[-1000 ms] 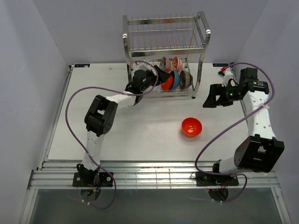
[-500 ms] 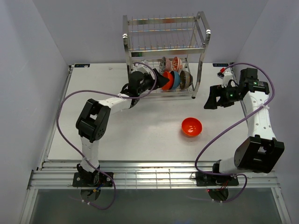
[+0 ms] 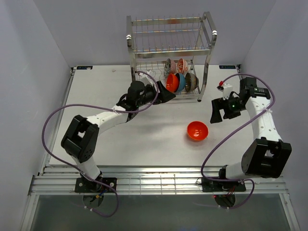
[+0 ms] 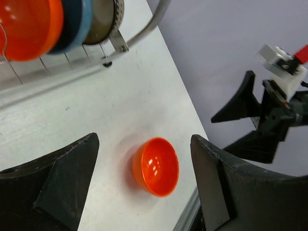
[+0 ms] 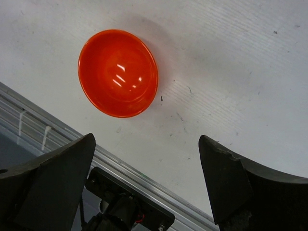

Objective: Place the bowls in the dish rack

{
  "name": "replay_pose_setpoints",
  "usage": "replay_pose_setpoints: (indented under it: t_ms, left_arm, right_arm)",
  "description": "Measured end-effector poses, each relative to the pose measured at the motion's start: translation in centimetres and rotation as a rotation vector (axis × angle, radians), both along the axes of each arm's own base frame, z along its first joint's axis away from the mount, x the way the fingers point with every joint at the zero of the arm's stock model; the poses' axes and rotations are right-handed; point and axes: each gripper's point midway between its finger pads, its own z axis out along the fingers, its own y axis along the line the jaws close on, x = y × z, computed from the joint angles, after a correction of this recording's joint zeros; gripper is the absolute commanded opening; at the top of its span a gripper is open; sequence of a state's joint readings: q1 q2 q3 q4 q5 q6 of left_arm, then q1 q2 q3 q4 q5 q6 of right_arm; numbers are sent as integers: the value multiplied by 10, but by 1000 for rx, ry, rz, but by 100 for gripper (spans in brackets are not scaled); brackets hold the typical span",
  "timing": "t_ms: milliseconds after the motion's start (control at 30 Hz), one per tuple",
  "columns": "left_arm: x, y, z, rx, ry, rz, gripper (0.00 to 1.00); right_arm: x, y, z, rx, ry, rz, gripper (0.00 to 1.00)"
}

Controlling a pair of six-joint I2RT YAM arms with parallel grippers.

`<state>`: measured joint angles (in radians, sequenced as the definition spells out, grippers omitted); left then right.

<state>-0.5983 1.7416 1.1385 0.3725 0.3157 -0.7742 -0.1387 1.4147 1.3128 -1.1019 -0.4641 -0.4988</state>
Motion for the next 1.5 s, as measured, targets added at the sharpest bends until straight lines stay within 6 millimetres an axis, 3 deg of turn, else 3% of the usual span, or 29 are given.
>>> replay_pose_setpoints:
  t_ms: [200,367,467,733,833,933,1033,1067,1133,1167,1333,1500]
  left_arm:
    - [-48,7,3,61,-17,-113,91]
    - [-94,8,10,167,-154,-236,93]
    - [-123,15,15,205,-253,-308,93]
    - [-177,38,15,313,-538,-439,90]
    - [-191,37,11,364,-654,-506,90]
    - [-199,37,4,417,-752,-574,90]
    - [-202,36,-2,468,-843,-624,90]
    - [-202,36,-4,485,-871,-638,90]
    - [-206,35,-9,517,-927,-674,90]
    - [-209,34,-13,531,-952,-692,91]
    - [-221,37,-38,615,-1059,-795,92]
    - [-223,38,-47,699,-1220,-890,90]
  right_arm:
    - [-21,11,-39,-101,91,75,96]
    - [-31,21,-67,-212,125,143,98]
    - [-29,19,-80,-264,138,143,100]
    - [-10,16,-106,-328,159,109,87]
    - [-7,20,-112,-334,163,104,77]
    - [-5,23,-116,-343,167,105,73]
    - [-5,27,-121,-350,180,114,57]
    - [-5,28,-123,-352,185,116,43]
    - [-4,30,-126,-354,188,118,28]
    - [-4,31,-127,-352,192,116,11]
    - [4,39,-119,-334,168,112,8]
    - [15,59,-96,-294,101,122,8]
